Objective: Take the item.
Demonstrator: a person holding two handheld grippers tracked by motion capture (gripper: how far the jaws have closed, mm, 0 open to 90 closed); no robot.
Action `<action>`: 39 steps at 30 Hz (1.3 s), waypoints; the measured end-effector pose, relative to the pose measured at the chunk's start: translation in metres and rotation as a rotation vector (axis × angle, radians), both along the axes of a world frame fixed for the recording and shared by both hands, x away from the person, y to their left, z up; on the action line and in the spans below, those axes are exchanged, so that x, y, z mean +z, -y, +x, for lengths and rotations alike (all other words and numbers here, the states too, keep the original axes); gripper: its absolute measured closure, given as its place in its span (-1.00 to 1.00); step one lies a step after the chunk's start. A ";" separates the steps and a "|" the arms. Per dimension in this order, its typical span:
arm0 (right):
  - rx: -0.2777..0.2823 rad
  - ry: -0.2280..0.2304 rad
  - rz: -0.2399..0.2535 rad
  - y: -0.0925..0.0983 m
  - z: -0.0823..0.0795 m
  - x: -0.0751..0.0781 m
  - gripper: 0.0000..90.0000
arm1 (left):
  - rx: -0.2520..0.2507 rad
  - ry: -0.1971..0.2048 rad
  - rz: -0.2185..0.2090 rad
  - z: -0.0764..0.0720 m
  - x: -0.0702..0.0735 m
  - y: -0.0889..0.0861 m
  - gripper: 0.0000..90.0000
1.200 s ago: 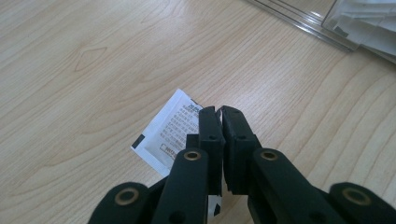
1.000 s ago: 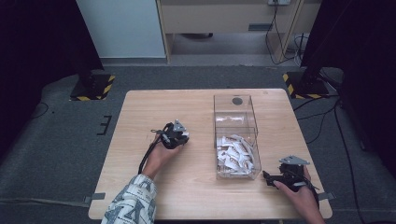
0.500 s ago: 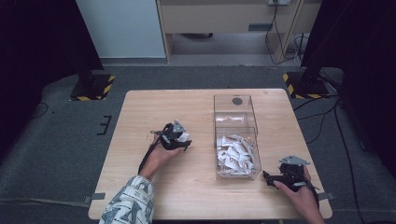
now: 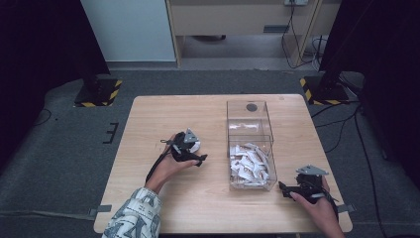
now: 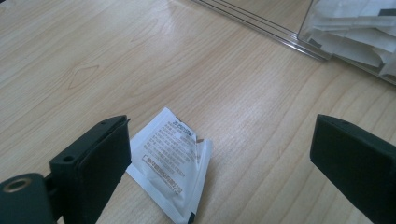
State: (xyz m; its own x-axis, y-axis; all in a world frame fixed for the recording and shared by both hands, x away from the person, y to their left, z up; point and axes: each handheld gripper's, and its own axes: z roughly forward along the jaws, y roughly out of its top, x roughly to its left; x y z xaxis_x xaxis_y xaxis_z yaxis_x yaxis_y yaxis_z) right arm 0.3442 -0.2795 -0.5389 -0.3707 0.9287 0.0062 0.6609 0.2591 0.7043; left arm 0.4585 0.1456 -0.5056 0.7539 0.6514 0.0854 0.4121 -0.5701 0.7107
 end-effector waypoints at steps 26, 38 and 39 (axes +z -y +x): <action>0.000 0.000 0.000 0.000 0.000 0.000 -0.98 | 0.007 0.025 -0.021 -0.044 0.019 -0.037 -0.91; 0.000 0.000 0.000 0.000 0.000 0.000 -0.98 | 0.024 0.009 -0.021 -0.061 0.007 -0.063 -0.91; 0.000 0.000 0.000 0.000 0.000 0.000 -0.98 | 0.026 0.007 -0.022 -0.062 0.006 -0.065 -0.91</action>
